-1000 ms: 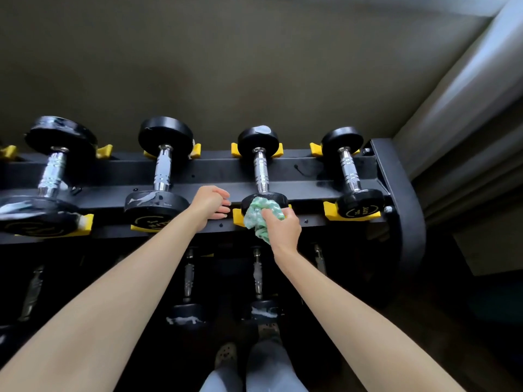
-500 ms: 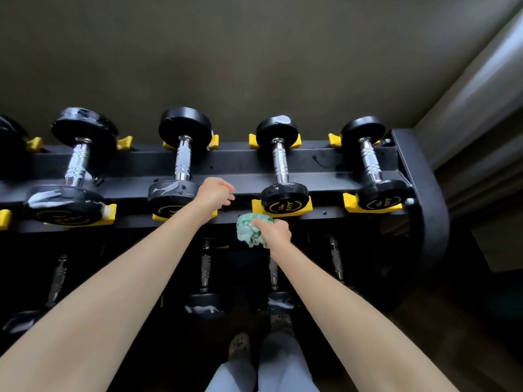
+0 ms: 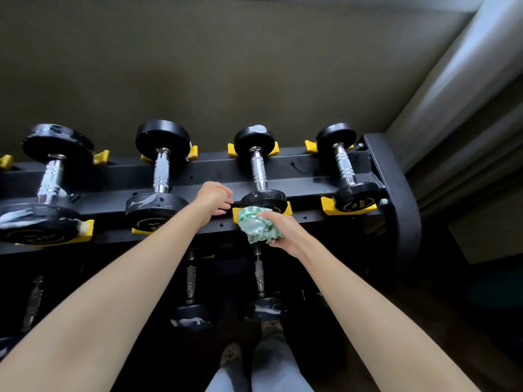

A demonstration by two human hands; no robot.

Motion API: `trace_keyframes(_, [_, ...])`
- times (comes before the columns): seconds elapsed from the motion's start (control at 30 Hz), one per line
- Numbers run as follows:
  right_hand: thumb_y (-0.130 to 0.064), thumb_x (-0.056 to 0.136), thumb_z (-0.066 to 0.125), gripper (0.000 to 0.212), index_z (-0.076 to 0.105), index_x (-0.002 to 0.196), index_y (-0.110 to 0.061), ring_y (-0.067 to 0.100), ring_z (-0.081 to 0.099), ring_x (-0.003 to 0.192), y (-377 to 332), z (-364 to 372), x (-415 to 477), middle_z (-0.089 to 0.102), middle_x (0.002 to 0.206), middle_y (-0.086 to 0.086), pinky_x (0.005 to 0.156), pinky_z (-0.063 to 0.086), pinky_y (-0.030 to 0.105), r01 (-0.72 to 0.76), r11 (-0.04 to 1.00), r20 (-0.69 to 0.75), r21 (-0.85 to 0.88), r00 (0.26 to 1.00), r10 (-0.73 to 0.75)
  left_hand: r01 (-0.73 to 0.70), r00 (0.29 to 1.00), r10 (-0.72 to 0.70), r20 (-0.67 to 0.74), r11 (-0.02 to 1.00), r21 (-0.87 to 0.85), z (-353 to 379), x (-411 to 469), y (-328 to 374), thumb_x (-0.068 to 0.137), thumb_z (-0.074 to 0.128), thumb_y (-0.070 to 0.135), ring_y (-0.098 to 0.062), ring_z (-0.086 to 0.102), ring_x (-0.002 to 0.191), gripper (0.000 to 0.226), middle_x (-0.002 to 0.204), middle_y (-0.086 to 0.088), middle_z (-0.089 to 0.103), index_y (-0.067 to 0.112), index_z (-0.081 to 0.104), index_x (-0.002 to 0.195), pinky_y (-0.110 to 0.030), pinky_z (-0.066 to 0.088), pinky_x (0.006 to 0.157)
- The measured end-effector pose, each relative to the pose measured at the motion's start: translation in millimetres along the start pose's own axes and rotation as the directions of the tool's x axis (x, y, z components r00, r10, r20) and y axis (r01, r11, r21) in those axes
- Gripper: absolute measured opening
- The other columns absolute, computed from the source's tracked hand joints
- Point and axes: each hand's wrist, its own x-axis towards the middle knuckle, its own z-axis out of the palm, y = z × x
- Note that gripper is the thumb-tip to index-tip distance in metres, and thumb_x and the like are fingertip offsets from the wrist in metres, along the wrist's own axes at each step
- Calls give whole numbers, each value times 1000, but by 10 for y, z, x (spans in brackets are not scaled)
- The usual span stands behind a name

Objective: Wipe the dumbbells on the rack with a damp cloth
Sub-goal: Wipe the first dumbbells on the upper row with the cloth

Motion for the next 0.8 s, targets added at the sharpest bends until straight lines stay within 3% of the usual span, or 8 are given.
trace_keyframes(0.13, [-24,87,61,11,62,88,-13,8,56,56,-76,102,38,63,74,-1,44,37,17,-30,988,33,154,999,25,6,1000,-6,-20,1000,1,-11,41,-23,94,31,-1,-23,58,88,34,102,-14,61,13,55,75,-27,50,72])
trace_keyframes(0.3, [-20,86,54,14,55,72,-16,6,51,44,-202,-87,15,56,58,-4,32,30,14,-15,949,-97,315,994,48,16,1000,-16,-18,1000,-4,28,60,7,94,30,-1,-23,58,90,31,103,-14,61,8,59,89,-32,51,78])
trace_keyframes(0.37, [-18,87,51,17,53,70,-16,8,50,44,-206,-228,10,57,62,-2,32,29,13,25,889,-156,457,986,53,10,1000,-10,-13,1000,5,66,57,33,94,30,-1,-22,58,89,30,103,-14,61,7,59,92,-31,50,77])
trace_keyframes(0.47, [-19,90,43,21,49,71,-15,8,39,44,-229,-469,29,48,67,0,31,23,13,129,751,-262,648,963,61,-7,1000,7,5,1000,13,130,70,80,94,31,-1,-22,58,89,32,101,-12,60,11,57,81,-27,49,70])
trace_keyframes(0.57, [-22,91,46,14,54,82,-14,11,41,54,-232,-675,61,51,72,2,37,32,17,164,771,-347,616,934,79,-13,1000,13,15,999,31,192,96,139,94,31,-1,-22,58,88,30,102,-12,58,8,59,88,-29,48,73])
trace_keyframes(0.67, [-22,91,52,19,56,106,-11,15,51,65,-258,-725,92,57,85,6,46,40,22,158,791,-328,592,943,57,-10,1000,10,-6,999,47,252,142,203,93,31,-1,-19,54,71,28,98,-13,58,7,58,93,-23,48,61])
trace_keyframes(0.8, [-15,89,57,26,54,113,-7,19,57,70,-393,-697,186,59,92,10,51,47,26,163,794,-283,585,959,12,8,999,-5,-43,998,58,287,262,258,92,36,-1,-17,54,66,26,96,-14,59,4,61,97,-24,49,61])
